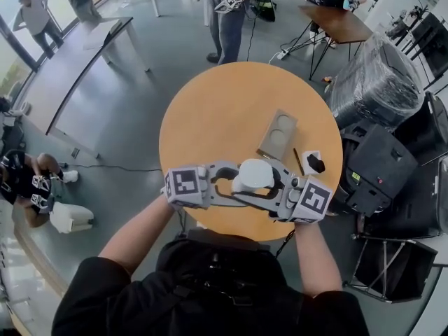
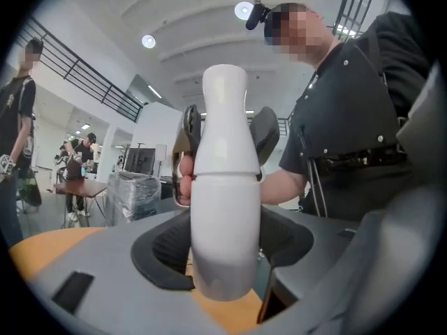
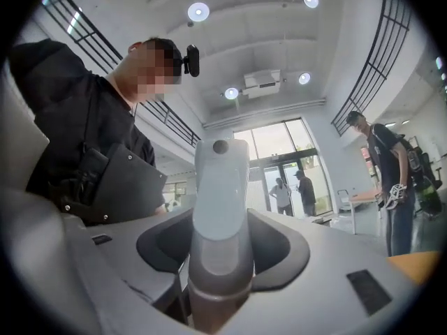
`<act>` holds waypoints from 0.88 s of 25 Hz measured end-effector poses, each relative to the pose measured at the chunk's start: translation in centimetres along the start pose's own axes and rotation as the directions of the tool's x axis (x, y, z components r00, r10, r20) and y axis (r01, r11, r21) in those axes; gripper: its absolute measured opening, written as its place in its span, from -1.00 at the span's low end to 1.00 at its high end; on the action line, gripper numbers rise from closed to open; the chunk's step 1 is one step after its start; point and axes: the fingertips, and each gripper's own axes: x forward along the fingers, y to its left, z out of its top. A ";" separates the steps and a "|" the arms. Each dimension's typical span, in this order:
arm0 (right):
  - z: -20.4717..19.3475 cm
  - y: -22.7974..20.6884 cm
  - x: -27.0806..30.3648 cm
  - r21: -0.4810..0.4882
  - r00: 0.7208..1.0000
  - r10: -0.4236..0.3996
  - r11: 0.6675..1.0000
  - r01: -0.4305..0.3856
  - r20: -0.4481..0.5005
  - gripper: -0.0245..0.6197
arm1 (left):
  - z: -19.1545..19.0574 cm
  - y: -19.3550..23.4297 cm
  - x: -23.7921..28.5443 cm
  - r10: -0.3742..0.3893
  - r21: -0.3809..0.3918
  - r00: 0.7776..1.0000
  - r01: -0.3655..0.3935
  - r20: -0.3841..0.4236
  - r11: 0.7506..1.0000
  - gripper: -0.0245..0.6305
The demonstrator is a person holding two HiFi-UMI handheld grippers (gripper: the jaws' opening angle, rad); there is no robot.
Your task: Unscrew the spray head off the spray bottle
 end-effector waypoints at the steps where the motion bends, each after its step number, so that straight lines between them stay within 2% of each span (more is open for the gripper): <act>1: 0.3 -0.1 0.0 0.005 1.000 0.000 1.000 0.000 0.012 -0.19 | 0.1 -0.1 -0.1 -0.008 -0.008 1.000 0.008 0.004 1.000 0.01; 5: 1.5 -0.6 -0.1 -0.015 0.997 -0.063 0.998 0.064 0.052 -0.19 | -0.2 0.4 -0.1 0.037 -0.004 0.999 -0.037 0.011 0.999 0.01; 18: 6.1 -0.8 -1.1 -0.056 0.979 -0.177 0.982 0.183 0.097 -0.19 | -3.4 1.5 0.1 0.162 0.039 0.987 -0.162 0.006 0.986 0.01; 22: 7.4 -1.2 -2.0 -0.052 0.972 -0.204 0.976 0.211 0.117 -0.19 | -4.3 1.8 0.2 0.187 0.027 0.982 -0.187 0.006 0.982 0.01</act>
